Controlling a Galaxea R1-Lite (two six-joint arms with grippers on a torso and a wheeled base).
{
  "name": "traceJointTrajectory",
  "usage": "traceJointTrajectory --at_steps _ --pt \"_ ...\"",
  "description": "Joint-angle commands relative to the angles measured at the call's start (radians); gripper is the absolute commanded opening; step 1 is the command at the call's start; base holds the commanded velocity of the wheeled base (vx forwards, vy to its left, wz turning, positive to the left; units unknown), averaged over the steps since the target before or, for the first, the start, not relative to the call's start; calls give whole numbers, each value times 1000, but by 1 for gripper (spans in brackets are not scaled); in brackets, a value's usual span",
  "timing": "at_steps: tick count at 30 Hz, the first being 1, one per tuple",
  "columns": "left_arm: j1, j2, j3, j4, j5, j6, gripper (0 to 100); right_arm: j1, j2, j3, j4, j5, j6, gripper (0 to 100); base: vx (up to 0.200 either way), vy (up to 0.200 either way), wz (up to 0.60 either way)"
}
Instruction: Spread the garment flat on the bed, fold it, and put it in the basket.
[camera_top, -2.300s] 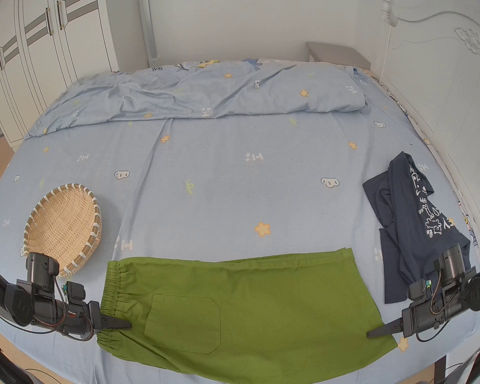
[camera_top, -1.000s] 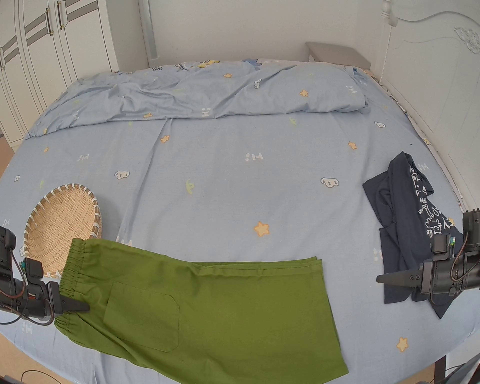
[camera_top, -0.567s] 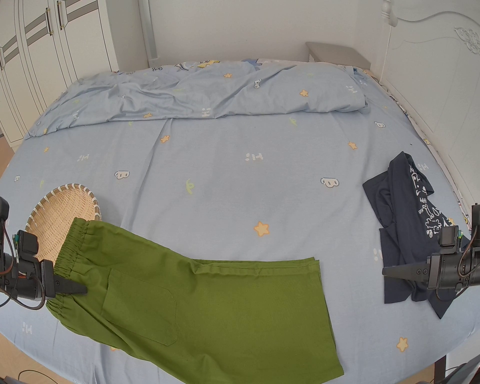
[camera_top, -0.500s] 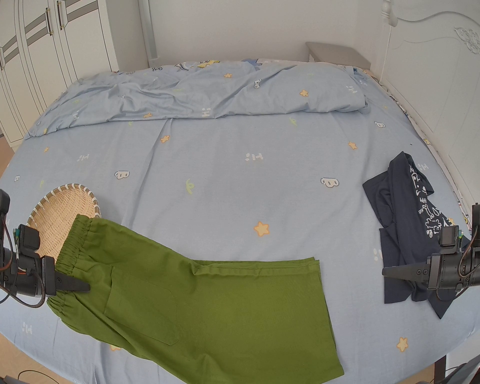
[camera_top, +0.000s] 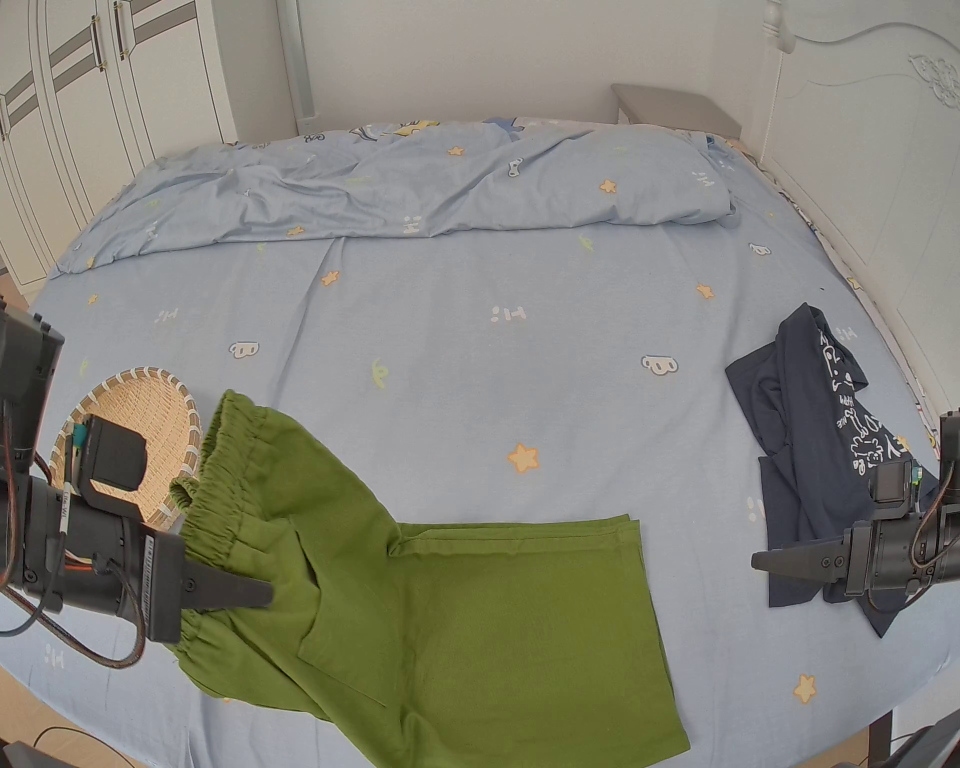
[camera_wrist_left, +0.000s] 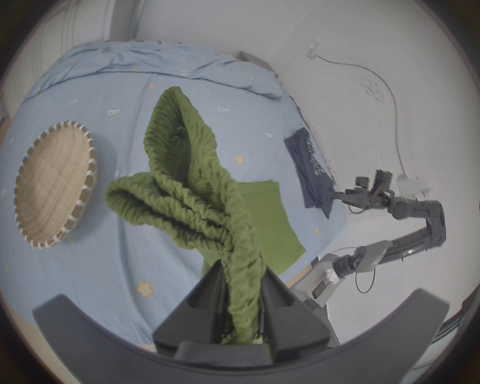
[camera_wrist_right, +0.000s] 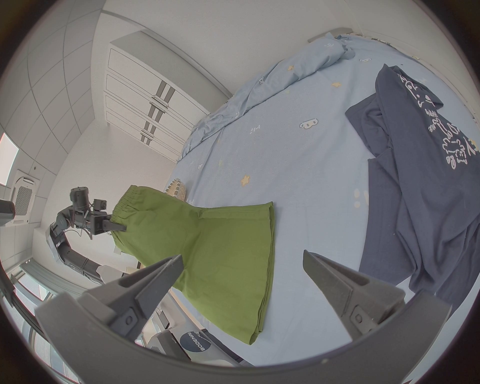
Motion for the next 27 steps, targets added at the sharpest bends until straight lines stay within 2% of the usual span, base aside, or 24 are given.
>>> traceJointTrajectory --at_steps 1,11,17,22,27 --pt "-221 79 -48 -55 79 -62 0 53 -3 8 1 -28 1 100 0 0 0" --pt "-332 315 -68 -165 80 -57 0 60 -3 11 -1 -31 1 100 0 0 0" --pt "-366 346 -75 -202 79 -56 0 63 -3 11 -1 -31 1 100 0 0 0" --pt "-369 381 -85 -237 79 6 0 55 -5 11 -1 -31 1 100 0 0 0" --pt "-401 416 -72 -285 79 13 0 52 -2 11 -1 -31 1 100 0 0 0"
